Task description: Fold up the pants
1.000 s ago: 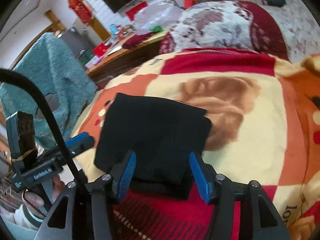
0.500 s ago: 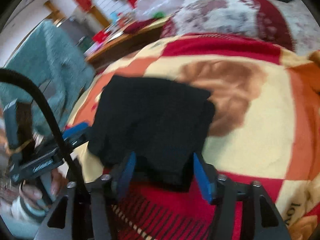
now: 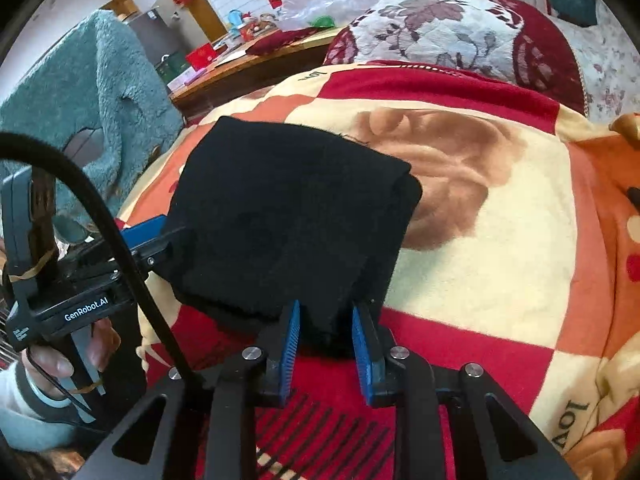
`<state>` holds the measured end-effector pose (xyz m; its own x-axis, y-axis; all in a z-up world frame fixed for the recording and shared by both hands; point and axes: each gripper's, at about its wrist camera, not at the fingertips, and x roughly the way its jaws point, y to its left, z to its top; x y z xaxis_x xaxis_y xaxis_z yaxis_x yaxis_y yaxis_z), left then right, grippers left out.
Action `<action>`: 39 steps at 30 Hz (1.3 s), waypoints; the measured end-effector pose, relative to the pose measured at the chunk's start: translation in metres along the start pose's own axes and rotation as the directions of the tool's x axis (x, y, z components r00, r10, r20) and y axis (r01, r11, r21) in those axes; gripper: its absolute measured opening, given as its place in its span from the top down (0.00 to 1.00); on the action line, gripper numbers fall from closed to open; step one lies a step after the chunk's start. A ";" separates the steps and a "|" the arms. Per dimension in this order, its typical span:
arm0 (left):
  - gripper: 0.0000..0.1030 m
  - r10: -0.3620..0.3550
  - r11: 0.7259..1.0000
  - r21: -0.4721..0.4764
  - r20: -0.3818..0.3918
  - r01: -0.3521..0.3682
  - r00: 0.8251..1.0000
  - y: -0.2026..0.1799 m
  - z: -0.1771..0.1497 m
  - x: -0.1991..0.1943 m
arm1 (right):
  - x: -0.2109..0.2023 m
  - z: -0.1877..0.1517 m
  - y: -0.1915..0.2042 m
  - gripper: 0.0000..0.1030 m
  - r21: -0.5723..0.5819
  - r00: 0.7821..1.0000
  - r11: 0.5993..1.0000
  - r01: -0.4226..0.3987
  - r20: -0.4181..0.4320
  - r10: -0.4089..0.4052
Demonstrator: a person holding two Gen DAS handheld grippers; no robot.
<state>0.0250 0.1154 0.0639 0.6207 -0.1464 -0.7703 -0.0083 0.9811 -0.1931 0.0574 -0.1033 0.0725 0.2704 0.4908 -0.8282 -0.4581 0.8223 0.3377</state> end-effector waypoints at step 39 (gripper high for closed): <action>0.24 -0.282 0.954 -0.116 -0.042 0.275 0.959 0.042 0.029 0.047 | 0.052 0.019 -0.037 0.01 0.210 0.913 0.889 -0.408 0.115 0.391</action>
<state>0.0763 0.1537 0.0367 0.5643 -0.4220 -0.7096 0.0721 0.8814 -0.4668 0.1047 -0.1027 0.0253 0.1650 0.8031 -0.5725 -0.3395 0.5913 0.7315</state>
